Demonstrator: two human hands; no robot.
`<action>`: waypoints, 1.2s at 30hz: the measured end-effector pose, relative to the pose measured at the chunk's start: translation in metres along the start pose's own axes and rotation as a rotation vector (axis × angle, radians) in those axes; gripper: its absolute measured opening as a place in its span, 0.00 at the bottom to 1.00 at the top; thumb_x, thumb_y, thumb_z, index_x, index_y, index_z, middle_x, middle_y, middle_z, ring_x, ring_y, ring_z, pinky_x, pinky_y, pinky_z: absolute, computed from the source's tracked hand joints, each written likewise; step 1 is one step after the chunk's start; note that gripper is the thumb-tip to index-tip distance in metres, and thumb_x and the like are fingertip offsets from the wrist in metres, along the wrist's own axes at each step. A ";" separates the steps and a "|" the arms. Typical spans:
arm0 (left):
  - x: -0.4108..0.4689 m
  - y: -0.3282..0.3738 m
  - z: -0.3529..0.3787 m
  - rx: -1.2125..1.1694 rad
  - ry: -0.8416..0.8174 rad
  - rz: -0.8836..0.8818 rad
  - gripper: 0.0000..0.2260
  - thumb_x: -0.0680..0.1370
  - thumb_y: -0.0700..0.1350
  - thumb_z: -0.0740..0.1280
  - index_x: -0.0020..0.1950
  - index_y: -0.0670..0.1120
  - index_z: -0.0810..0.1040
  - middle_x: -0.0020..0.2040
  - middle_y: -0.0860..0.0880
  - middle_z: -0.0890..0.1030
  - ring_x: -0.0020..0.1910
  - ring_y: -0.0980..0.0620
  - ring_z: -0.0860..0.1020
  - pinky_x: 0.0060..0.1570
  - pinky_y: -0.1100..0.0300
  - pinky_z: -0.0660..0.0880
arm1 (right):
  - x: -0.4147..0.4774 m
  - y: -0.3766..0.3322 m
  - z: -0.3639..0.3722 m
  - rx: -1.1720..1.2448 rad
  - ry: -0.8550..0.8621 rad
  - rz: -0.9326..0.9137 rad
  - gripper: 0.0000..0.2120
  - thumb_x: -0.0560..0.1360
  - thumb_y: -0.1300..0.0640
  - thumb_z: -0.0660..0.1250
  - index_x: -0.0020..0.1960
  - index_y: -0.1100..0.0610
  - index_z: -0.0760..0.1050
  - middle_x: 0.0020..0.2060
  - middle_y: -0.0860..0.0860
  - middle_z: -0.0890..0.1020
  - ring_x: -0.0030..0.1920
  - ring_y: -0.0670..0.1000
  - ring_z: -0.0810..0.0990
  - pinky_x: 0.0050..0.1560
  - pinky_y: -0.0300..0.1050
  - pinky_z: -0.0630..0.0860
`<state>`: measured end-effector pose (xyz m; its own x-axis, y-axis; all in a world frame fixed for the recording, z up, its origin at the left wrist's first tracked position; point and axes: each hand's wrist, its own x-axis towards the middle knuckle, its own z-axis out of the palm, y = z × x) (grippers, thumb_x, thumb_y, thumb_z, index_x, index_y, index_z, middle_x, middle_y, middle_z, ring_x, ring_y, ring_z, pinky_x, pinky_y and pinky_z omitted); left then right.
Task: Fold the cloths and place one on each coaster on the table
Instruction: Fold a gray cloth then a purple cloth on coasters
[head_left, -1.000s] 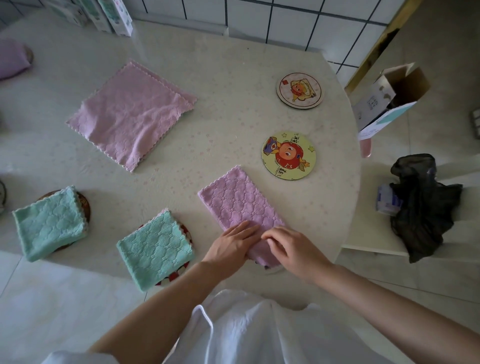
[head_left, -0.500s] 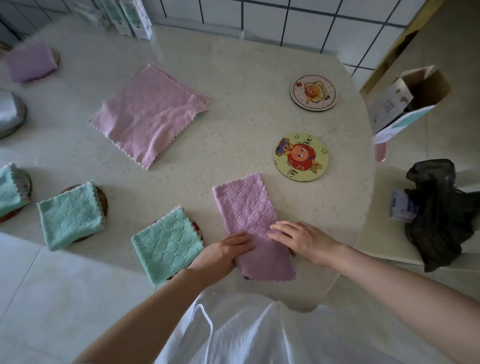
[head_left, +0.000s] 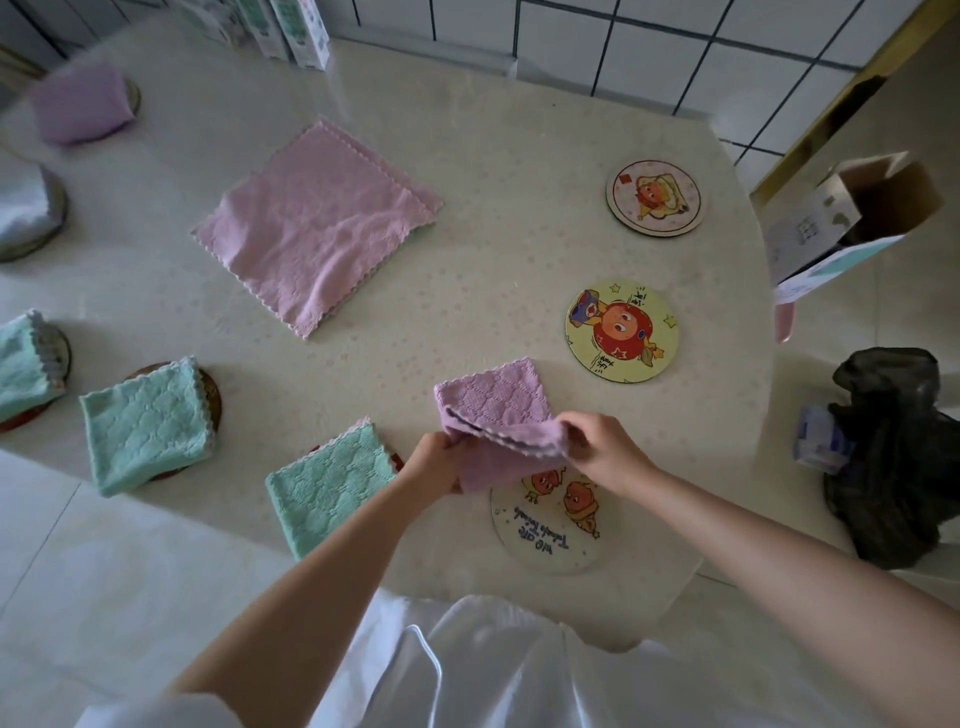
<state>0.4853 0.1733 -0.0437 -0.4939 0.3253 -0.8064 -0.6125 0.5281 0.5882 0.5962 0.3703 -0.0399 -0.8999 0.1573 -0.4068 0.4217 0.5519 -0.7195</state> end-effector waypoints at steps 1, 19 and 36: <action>0.003 0.002 -0.001 0.022 0.003 -0.001 0.07 0.81 0.41 0.61 0.51 0.39 0.76 0.46 0.43 0.80 0.44 0.45 0.80 0.42 0.51 0.81 | 0.007 -0.005 -0.001 0.028 0.031 0.040 0.11 0.78 0.52 0.63 0.52 0.58 0.79 0.34 0.49 0.81 0.26 0.41 0.73 0.25 0.34 0.69; 0.026 0.009 0.000 0.189 0.314 0.093 0.15 0.76 0.55 0.63 0.46 0.43 0.77 0.40 0.44 0.81 0.42 0.43 0.81 0.45 0.46 0.80 | 0.050 -0.011 0.005 -0.015 0.067 0.382 0.18 0.77 0.52 0.61 0.31 0.55 0.62 0.25 0.48 0.67 0.27 0.48 0.64 0.30 0.42 0.59; 0.030 0.026 -0.018 0.584 0.598 0.428 0.07 0.78 0.48 0.64 0.55 0.48 0.73 0.53 0.51 0.77 0.40 0.50 0.79 0.39 0.51 0.79 | 0.056 -0.015 0.008 -0.050 0.129 0.427 0.18 0.78 0.48 0.60 0.31 0.51 0.65 0.27 0.47 0.72 0.30 0.50 0.71 0.29 0.43 0.62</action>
<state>0.4433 0.1823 -0.0511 -0.9402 0.2109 -0.2676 0.0208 0.8195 0.5726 0.5407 0.3644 -0.0562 -0.6538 0.4789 -0.5858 0.7556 0.4534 -0.4728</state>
